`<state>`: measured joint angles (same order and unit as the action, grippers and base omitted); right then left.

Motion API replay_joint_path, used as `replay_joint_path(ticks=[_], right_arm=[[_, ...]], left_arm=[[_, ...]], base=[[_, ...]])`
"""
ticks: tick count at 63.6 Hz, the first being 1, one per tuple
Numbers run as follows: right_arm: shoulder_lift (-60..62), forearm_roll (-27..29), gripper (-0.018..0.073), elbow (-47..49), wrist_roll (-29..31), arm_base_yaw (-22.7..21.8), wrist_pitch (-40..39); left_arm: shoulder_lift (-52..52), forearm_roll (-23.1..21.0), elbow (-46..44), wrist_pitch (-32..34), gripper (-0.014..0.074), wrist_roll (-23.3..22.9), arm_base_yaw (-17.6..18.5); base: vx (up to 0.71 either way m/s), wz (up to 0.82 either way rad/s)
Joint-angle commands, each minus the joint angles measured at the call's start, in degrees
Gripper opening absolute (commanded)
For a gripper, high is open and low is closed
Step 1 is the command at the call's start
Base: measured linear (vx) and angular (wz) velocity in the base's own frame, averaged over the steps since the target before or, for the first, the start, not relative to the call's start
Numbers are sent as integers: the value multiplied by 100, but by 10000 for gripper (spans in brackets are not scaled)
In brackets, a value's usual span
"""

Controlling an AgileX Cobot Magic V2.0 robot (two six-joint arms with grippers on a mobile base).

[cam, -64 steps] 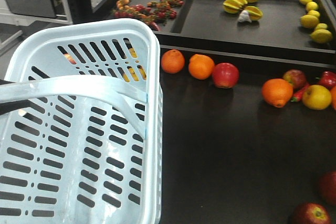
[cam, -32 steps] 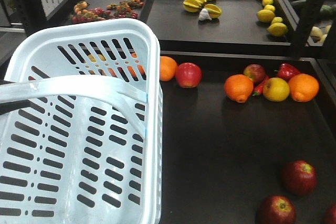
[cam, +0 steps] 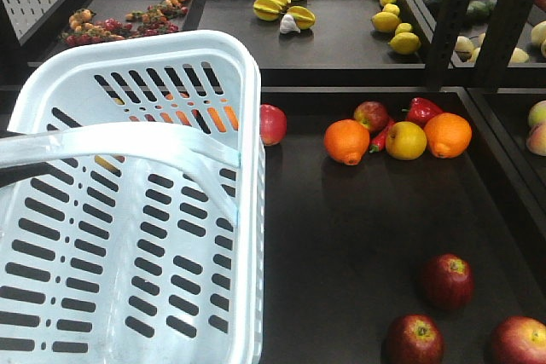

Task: Pick three apples into basket with both arms
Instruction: 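Drive the base up to the fruit table edge holding the basket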

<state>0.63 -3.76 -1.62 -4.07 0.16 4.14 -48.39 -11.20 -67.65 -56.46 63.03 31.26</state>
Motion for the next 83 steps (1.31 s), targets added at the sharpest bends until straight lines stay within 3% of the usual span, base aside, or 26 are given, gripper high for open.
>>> replay_joint_path(ticks=[1,83], right_arm=[[-9,-54,-9,-79,15,-7,-414],[-9,-54,-9,-79,15,-7,-414]], left_arm=[[71,-142,-154,514,-6,-83,9],[71,-142,-154,514,-6,-83,9]], base=[[2,-9],[0,-1]])
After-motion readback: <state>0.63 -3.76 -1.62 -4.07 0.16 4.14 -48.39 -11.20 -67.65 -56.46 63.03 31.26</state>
